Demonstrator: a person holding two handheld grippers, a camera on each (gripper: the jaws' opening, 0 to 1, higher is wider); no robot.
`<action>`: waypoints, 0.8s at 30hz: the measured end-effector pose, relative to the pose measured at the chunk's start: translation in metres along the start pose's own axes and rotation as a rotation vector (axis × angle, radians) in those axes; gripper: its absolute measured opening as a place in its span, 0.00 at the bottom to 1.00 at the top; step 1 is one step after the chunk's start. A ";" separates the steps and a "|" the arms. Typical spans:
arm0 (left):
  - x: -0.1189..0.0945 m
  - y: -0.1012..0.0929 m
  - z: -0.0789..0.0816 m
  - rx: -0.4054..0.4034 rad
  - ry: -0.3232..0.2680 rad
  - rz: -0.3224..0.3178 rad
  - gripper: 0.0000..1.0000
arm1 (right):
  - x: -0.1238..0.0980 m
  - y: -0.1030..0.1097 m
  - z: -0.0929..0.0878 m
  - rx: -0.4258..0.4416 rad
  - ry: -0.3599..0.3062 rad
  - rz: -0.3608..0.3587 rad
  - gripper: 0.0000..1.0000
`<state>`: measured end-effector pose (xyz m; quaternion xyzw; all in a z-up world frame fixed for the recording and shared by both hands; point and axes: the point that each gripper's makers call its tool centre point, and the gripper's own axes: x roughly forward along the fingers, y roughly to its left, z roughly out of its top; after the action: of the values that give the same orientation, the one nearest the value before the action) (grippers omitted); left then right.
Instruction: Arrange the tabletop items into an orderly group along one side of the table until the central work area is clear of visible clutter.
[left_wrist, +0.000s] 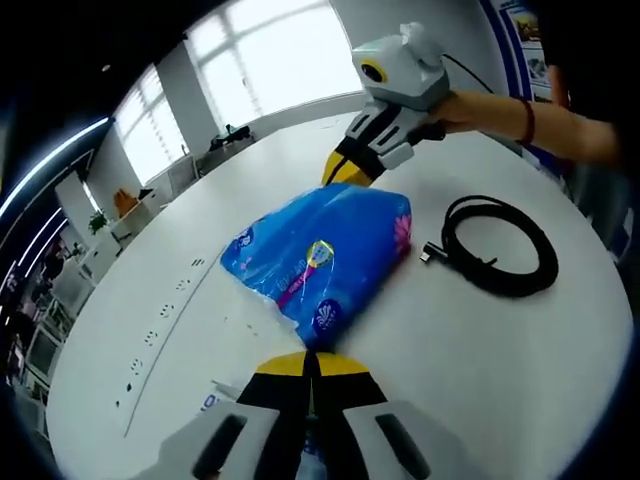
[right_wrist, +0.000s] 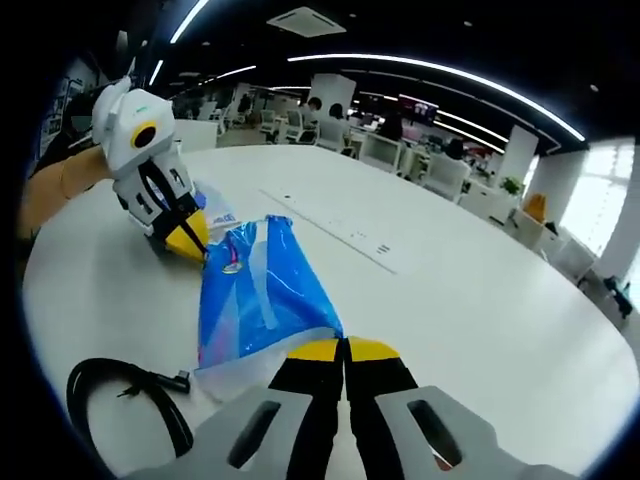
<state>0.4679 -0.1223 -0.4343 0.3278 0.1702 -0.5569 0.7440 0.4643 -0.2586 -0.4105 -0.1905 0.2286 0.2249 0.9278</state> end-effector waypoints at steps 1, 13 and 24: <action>0.000 -0.001 0.000 -0.003 0.002 -0.003 0.00 | -0.001 0.000 0.000 0.009 -0.003 0.002 0.00; -0.007 -0.016 0.007 -0.027 -0.019 -0.013 0.00 | -0.002 0.003 0.013 0.039 -0.041 0.020 0.00; -0.025 0.003 0.007 -0.029 -0.036 0.064 0.00 | 0.001 0.006 0.005 0.003 -0.004 0.031 0.00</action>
<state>0.4619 -0.1091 -0.4131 0.3121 0.1543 -0.5362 0.7689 0.4639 -0.2509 -0.4087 -0.1852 0.2302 0.2394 0.9249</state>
